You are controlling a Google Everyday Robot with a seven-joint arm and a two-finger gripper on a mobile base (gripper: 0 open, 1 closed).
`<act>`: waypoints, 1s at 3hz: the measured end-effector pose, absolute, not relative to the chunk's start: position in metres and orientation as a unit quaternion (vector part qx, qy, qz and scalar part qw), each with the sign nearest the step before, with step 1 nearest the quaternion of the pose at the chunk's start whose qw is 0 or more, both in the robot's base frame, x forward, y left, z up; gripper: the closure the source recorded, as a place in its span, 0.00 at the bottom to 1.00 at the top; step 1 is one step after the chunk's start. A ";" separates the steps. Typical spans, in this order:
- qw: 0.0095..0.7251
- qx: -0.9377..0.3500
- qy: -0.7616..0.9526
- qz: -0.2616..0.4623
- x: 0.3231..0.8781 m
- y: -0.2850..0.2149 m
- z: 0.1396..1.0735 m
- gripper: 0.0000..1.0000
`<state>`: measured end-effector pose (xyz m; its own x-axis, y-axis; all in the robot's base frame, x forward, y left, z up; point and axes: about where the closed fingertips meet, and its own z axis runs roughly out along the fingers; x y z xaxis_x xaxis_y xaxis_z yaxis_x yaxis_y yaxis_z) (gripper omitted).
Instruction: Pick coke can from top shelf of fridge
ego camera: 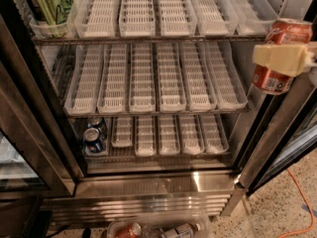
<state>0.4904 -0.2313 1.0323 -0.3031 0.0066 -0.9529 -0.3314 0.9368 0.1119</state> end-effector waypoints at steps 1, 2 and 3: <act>0.560 -0.130 0.804 0.155 0.481 -0.219 1.029 1.00; 0.557 -0.140 0.803 0.160 0.482 -0.211 1.026 1.00; 0.541 -0.192 0.798 0.185 0.474 -0.171 1.013 1.00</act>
Offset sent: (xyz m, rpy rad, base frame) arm -0.0087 0.0263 -0.0119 -0.0320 0.0452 0.1021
